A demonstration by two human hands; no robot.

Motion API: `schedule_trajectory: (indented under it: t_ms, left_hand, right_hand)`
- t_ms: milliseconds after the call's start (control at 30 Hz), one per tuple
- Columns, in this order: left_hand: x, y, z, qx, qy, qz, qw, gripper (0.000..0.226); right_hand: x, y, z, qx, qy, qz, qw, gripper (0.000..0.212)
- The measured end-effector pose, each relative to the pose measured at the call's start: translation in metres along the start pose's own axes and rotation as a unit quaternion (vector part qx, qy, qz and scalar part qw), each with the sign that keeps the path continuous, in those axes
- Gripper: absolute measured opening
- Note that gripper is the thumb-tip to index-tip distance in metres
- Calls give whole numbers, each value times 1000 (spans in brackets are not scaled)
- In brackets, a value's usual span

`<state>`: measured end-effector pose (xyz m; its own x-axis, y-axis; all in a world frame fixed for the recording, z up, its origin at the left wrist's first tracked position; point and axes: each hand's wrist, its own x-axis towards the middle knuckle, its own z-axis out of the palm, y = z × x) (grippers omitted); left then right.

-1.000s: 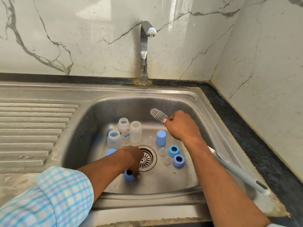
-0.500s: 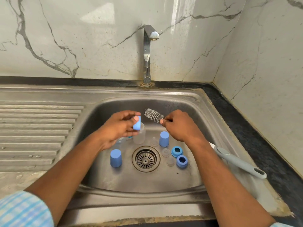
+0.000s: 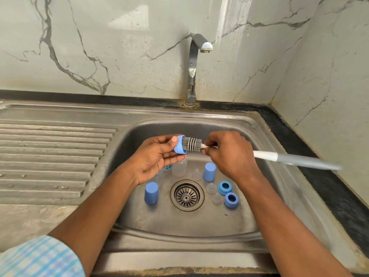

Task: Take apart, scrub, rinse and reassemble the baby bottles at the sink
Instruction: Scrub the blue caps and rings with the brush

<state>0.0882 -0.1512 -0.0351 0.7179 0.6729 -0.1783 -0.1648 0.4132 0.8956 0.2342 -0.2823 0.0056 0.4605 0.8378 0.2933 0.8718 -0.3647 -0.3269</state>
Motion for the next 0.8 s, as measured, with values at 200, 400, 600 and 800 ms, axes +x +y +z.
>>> schedule_trajectory:
  t_ms: [200, 400, 600, 800]
  left_hand:
    - [0, 10, -8, 18, 3, 65, 998, 30]
    - [-4, 5, -6, 63, -62, 87, 992, 44]
    - [0, 10, -11, 46, -12, 109, 993, 34]
    - [-2, 10, -6, 128, -33, 121, 984, 39]
  right_hand:
    - [-3, -6, -2, 5, -42, -35, 998, 13]
    - [-7, -2, -3, 60, 8, 5, 998, 10]
    - [-8, -7, 0, 50, -8, -19, 999, 12]
    - [-6, -1, 2, 75, 19, 38, 996, 12]
